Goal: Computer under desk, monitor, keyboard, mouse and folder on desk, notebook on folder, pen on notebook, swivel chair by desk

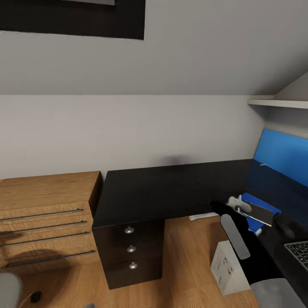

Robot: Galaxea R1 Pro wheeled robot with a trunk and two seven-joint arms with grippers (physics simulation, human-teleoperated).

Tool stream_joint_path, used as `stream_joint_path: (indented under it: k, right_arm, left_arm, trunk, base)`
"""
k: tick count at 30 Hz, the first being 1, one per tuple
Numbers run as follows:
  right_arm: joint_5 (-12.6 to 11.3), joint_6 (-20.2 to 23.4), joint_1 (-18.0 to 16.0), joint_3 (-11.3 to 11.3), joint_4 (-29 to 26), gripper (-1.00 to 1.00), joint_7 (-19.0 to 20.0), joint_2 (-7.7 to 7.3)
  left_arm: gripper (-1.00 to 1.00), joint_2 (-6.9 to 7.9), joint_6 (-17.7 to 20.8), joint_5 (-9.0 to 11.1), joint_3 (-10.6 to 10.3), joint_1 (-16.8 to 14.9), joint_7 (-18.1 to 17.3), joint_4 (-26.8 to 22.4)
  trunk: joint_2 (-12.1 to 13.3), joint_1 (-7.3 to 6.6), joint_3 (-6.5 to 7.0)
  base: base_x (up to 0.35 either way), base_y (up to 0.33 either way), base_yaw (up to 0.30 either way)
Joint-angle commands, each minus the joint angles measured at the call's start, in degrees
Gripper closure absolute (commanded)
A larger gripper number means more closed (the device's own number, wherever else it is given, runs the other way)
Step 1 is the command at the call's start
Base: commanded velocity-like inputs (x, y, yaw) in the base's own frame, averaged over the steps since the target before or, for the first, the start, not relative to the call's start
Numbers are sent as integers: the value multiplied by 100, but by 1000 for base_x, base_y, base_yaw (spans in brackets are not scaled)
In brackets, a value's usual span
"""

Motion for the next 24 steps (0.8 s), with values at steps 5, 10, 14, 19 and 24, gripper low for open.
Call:
stream_joint_path:
  k: [5,10,14,19,24]
  right_arm:
    - [-16,-529,47,2119,527,-100,-23,446]
    - [-27,-1687,50,3028,1469,-100,-5,881]
    - [-34,-2191,55,3347,1952,-100,73,915]
    - [-43,-5035,355,4161,6241,-100,2013,944]
    - [-53,-5664,366,4120,7066,-100,2609,885]
  left_arm:
    - [-100,45,27,35,-21,1,45,-14]
    - [-100,26,46,20,-22,1,38,-14]
    - [-100,14,44,18,-27,1,41,-19]
    - [-100,-11,23,13,-41,1,46,-24]
    - [-100,-12,-70,1,-48,1,46,-25]
  trunk:
    - [-4,-1,-5]
    - [-4,-1,-5]
    - [-4,-1,-5]
    - [157,-89,67]
    - [357,-199,157]
  base:
    - [-35,320,0]
    - [-11,308,0]
    - [-33,130,0]
    - [-4,16,0]
    - [0,0,0]
